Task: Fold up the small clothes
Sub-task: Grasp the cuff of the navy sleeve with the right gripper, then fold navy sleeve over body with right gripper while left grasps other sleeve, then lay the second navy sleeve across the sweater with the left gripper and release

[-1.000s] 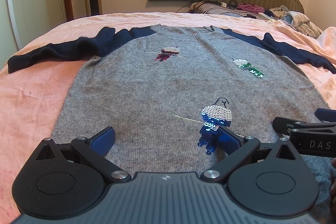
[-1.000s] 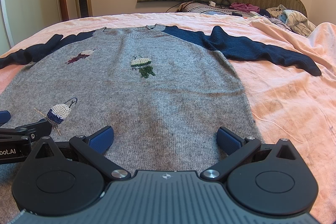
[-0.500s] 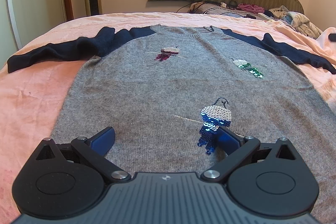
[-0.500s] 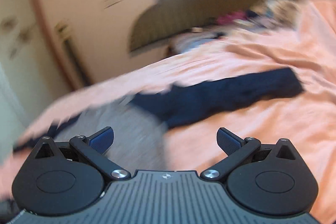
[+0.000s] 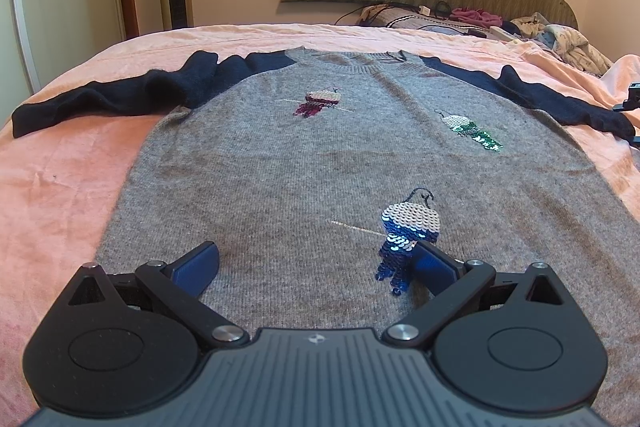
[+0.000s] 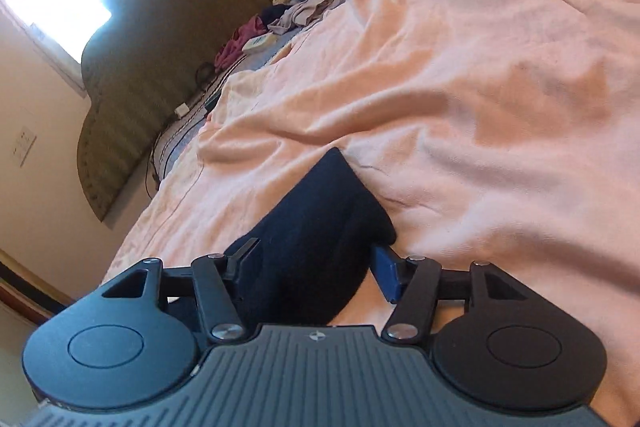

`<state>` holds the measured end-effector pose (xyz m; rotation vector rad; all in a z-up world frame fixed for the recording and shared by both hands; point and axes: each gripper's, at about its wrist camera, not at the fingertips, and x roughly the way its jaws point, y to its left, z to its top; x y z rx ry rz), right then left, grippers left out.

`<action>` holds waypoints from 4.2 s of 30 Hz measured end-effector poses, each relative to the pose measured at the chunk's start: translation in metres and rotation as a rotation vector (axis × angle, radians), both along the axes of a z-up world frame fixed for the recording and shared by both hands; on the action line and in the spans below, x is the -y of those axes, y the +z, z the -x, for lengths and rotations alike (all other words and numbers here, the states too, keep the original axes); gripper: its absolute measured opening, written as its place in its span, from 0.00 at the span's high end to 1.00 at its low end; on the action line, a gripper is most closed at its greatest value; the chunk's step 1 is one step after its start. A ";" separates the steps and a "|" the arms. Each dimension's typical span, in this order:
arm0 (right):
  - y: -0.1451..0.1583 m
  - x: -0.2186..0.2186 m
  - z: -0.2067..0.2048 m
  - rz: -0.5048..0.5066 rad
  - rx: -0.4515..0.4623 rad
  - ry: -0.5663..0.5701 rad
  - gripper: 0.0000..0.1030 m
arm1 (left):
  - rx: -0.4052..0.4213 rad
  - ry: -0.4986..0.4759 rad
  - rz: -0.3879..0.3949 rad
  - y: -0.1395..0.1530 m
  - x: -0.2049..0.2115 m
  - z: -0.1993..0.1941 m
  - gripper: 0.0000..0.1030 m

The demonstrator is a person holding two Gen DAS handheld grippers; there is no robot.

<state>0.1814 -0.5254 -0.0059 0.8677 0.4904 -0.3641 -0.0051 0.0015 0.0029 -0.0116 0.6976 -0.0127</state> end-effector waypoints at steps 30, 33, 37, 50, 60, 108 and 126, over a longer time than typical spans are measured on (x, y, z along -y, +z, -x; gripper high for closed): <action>0.087 -0.191 -0.035 0.084 0.314 0.517 0.81 | 0.008 -0.001 0.031 0.000 -0.004 0.000 0.00; 0.078 -0.257 -0.047 0.000 0.270 0.736 0.27 | 0.008 -0.004 0.031 0.000 -0.005 0.001 0.00; 0.051 -0.267 -0.006 -0.055 0.294 0.715 0.19 | 0.045 -0.009 0.145 0.001 -0.021 0.007 0.00; -0.013 -0.216 0.051 -0.120 0.311 0.635 0.06 | -0.082 -0.089 0.663 0.029 -0.028 -0.154 0.01; -0.011 -0.217 0.049 -0.135 0.334 0.654 0.01 | -0.083 -0.014 0.327 0.022 0.023 -0.211 0.94; 0.003 -0.271 -0.075 0.365 0.083 0.786 0.00 | 0.267 0.714 0.887 -0.006 -0.341 -0.112 0.15; 0.001 -0.259 -0.073 0.274 0.129 0.762 0.00 | 0.341 0.185 0.375 0.077 -0.109 -0.165 0.95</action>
